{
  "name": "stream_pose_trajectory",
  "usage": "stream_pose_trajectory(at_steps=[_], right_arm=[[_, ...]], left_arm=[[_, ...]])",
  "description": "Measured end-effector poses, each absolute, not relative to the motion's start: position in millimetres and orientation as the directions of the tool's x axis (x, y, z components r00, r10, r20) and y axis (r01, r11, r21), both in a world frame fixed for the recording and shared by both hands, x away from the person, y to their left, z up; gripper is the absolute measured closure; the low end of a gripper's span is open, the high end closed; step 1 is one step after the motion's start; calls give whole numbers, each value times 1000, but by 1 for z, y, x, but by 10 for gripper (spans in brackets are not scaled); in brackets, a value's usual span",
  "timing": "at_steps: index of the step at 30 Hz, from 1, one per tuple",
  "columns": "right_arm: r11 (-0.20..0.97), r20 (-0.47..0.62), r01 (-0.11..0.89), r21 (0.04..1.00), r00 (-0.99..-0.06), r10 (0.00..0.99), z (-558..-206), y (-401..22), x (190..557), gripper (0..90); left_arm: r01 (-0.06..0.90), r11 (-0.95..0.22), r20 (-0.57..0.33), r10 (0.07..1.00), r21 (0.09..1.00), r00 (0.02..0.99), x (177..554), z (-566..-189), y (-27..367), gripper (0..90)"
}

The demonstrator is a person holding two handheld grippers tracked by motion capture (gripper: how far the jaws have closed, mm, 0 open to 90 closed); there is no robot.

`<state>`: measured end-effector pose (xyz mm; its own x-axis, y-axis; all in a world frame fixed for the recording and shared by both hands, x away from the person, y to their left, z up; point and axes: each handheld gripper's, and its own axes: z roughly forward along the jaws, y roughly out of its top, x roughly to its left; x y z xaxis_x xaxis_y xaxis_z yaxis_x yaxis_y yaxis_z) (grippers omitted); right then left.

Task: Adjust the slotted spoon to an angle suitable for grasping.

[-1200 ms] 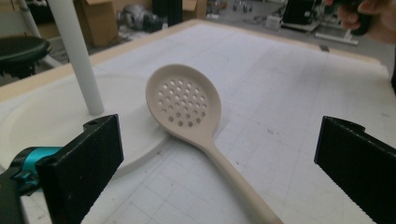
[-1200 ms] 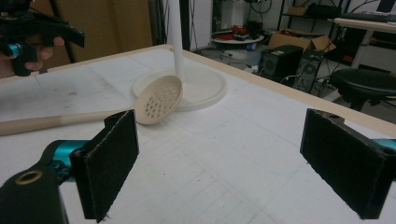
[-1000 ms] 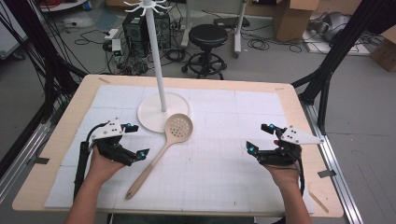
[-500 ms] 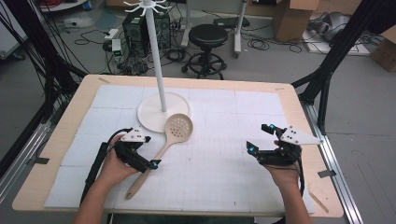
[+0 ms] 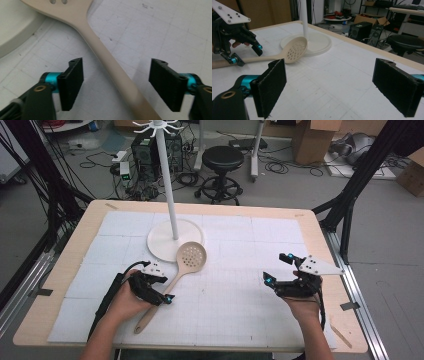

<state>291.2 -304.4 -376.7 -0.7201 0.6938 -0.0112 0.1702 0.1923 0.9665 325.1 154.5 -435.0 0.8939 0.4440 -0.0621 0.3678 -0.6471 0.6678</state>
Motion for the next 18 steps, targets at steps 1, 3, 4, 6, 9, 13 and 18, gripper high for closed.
stream_pose_trajectory(at_steps=[1, 3, 4, 6, 9, 13, 18], right_arm=[[191, -7, 174, 966, -721, 693, -377, -304, 291, 111], [193, -10, 172, 966, -721, 693, -377, -304, 291, 111], [193, -9, 173, 966, -721, 693, -377, -304, 291, 111], [194, -11, 172, 966, -720, 693, -377, -304, 291, 111], [199, -12, 174, 964, -722, 692, -377, -303, 291, 111], [205, -19, 171, 964, -722, 691, -378, -302, 291, 111], [208, -20, 172, 963, -722, 692, -378, -302, 291, 111]], left_arm=[[364, -654, -63, 435, 663, 898, 325, -435, 154, 353], [361, -657, -56, 437, 662, 898, 325, -435, 154, 385], [358, -660, -53, 435, 660, 899, 325, -434, 154, 425], [336, -682, -31, 418, 650, 908, 324, -432, 154, 495], [337, -686, -30, 418, 644, 908, 324, -432, 155, 536], [328, -702, -15, 412, 632, 911, 324, -430, 153, 539], [317, -717, -12, 395, 621, 919, 324, -429, 154, 574]])
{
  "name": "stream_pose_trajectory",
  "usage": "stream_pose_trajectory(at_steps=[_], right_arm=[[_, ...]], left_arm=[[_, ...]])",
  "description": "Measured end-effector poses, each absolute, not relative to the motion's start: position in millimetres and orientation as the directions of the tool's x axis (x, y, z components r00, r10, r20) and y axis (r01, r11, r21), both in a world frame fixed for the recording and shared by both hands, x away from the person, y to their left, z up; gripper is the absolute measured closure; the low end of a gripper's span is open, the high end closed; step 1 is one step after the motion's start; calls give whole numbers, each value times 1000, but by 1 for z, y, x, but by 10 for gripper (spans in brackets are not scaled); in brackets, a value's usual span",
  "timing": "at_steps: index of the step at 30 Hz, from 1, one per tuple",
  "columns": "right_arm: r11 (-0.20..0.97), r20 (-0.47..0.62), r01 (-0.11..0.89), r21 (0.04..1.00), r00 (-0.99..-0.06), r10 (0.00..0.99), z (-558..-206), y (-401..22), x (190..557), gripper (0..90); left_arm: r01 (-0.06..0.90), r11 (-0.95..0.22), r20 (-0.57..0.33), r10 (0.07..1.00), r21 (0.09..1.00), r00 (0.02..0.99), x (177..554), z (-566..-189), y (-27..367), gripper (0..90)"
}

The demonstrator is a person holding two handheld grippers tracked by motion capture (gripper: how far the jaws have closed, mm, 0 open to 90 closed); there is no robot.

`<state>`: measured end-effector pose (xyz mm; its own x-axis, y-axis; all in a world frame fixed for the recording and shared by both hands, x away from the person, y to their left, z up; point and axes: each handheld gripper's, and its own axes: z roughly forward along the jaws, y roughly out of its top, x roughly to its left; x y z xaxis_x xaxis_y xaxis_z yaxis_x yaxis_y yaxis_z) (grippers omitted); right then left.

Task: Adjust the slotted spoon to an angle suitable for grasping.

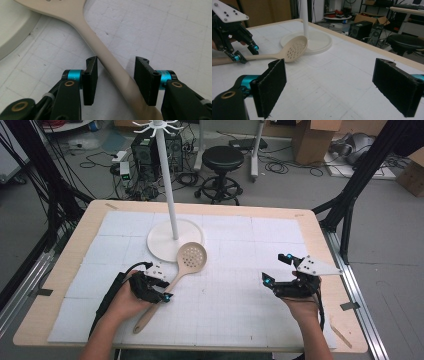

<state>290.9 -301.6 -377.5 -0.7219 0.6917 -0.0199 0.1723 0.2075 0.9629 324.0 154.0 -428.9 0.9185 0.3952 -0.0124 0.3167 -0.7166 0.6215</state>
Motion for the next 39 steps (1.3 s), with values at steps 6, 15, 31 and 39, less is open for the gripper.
stream_pose_trajectory(at_steps=[6, 15, 31, 39], right_arm=[[207, -23, 166, 964, -724, 689, -377, -302, 291, 111], [208, -24, 166, 964, -725, 688, -377, -301, 291, 111], [210, -19, 172, 963, -730, 683, -378, -300, 292, 111], [204, -16, 171, 964, -728, 686, -377, -299, 291, 111]], left_arm=[[296, -729, -3, 374, 617, 928, 323, -427, 156, 661], [277, -741, -8, 344, 612, 939, 322, -426, 155, 745], [258, -737, 15, 342, 625, 940, 323, -429, 154, 513], [232, -764, 15, 302, 602, 953, 330, -426, 149, 753]])
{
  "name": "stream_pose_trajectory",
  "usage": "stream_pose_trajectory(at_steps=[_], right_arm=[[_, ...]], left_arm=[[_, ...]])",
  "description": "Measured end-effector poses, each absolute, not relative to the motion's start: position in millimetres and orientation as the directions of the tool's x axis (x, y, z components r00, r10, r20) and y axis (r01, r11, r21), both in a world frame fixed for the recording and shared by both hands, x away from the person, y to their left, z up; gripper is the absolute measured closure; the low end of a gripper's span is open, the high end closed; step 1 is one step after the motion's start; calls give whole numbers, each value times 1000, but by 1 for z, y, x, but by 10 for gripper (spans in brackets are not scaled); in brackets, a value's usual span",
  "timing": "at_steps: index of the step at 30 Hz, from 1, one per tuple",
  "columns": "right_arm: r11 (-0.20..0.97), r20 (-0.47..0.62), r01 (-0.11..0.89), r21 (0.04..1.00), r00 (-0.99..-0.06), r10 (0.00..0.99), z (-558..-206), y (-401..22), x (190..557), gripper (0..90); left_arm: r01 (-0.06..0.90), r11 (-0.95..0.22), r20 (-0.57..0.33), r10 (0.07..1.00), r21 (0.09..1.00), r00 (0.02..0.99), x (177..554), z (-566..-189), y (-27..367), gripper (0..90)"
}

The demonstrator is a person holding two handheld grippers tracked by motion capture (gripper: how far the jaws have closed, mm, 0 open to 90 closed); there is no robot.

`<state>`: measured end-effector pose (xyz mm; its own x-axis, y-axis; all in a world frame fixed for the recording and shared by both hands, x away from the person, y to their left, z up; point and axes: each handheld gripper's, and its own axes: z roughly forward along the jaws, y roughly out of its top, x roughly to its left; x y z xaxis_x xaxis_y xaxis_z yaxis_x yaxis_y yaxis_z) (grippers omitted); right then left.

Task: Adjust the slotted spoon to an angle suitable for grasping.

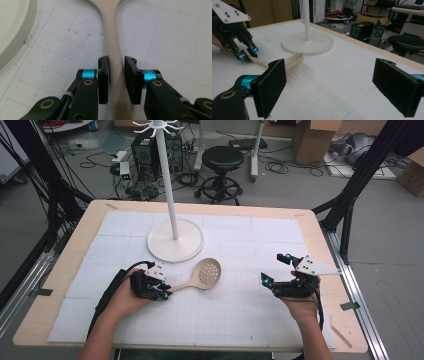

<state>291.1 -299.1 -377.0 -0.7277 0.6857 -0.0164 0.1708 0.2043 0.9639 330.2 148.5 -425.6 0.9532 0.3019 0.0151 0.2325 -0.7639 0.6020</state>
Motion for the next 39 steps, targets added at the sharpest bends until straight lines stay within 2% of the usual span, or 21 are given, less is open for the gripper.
stream_pose_trajectory(at_steps=[10, 15, 16, 18, 23, 26, 32, 33, 34, 35, 39], right_arm=[[198, -17, 164, 966, -728, 685, -376, -299, 291, 111], [200, -19, 161, 966, -732, 681, -376, -299, 291, 111], [200, -18, 162, 966, -732, 681, -376, -299, 291, 111], [198, -12, 168, 966, -733, 680, -376, -299, 290, 111], [201, -23, 155, 967, -736, 676, -374, -298, 288, 111], [205, -27, 154, 966, -735, 677, -373, -297, 289, 111], [208, -31, 152, 966, -732, 680, -373, -296, 289, 111], [206, -29, 153, 966, -733, 679, -373, -296, 289, 111], [206, -29, 153, 966, -733, 679, -373, -296, 289, 111], [203, -26, 155, 967, -730, 683, -373, -296, 289, 111], [198, -25, 152, 968, -730, 683, -373, -298, 290, 111]], left_arm=[[131, -795, 30, 184, 592, 982, 340, -424, 112, 768], [126, -798, 17, 169, 590, 986, 340, -424, 102, 738], [134, -792, 10, 174, 596, 985, 341, -424, 103, 689], [167, -776, -9, 204, 608, 979, 340, -421, 111, 647], [222, -745, -29, 262, 629, 965, 331, -407, 154, 606], [238, -734, -24, 290, 637, 957, 326, -406, 165, 575], [241, -756, -27, 284, 608, 958, 318, -416, 178, 589], [237, -766, -17, 284, 598, 959, 318, -418, 178, 641], [238, -772, -19, 282, 590, 959, 319, -420, 178, 641], [226, -779, -12, 271, 585, 963, 319, -420, 176, 679], [201, -792, 18, 258, 577, 966, 318, -420, 173, 685]])
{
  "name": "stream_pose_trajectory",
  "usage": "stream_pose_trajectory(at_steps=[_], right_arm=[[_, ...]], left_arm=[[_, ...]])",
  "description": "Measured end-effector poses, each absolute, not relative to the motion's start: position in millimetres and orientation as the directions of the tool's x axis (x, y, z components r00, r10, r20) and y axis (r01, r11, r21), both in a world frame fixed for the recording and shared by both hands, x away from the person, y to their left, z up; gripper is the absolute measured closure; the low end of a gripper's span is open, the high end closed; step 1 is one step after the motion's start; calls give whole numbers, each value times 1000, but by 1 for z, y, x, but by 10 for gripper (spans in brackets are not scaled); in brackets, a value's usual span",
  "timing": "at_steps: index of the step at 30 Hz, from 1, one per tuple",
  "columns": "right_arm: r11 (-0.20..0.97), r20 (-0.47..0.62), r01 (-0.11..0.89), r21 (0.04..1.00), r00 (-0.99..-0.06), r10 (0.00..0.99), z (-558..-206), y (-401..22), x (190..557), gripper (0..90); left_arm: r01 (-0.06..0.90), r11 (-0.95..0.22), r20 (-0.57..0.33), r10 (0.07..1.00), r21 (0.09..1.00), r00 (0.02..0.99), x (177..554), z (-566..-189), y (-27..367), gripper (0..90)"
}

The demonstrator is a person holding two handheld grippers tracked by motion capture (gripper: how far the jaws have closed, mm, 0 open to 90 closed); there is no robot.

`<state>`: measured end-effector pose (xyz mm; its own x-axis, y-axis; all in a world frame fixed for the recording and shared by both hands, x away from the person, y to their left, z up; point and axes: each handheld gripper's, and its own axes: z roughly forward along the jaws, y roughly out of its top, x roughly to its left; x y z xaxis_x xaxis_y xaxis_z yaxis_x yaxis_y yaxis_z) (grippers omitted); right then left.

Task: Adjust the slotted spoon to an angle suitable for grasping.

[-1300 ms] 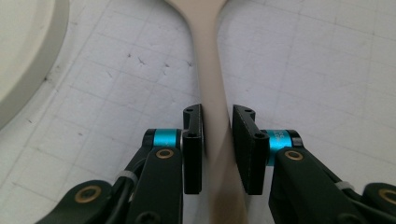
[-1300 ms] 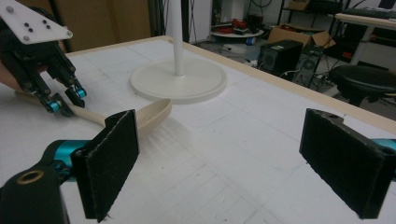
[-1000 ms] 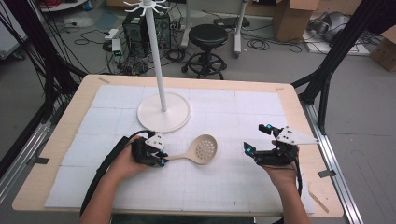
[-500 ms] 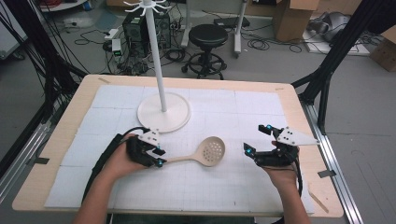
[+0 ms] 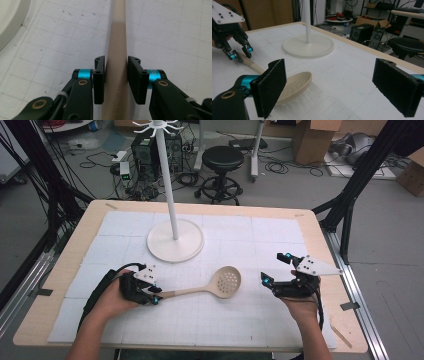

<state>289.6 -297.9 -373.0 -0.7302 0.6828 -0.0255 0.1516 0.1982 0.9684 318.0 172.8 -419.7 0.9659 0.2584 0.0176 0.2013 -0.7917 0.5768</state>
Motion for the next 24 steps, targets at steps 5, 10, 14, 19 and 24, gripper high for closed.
stream_pose_trajectory(at_steps=[5, 10, 14, 19, 24], right_arm=[[198, -22, 155, 968, -732, 681, -373, -297, 290, 111], [187, -19, 150, 971, -730, 684, -372, -299, 289, 111], [185, -15, 152, 971, -731, 682, -372, -300, 289, 111], [187, -13, 156, 970, -733, 680, -372, -299, 290, 111], [183, -14, 152, 971, -733, 680, -372, -300, 289, 111]], left_arm=[[184, -795, 24, 242, 578, 970, 323, -420, 162, 686], [155, -807, 33, 211, 570, 977, 333, -419, 142, 687], [128, -804, 32, 180, 581, 983, 342, -420, 126, 688], [95, -819, 45, 145, 566, 988, 351, -418, 104, 688], [74, -824, 44, 119, 562, 992, 361, -418, 86, 687]])
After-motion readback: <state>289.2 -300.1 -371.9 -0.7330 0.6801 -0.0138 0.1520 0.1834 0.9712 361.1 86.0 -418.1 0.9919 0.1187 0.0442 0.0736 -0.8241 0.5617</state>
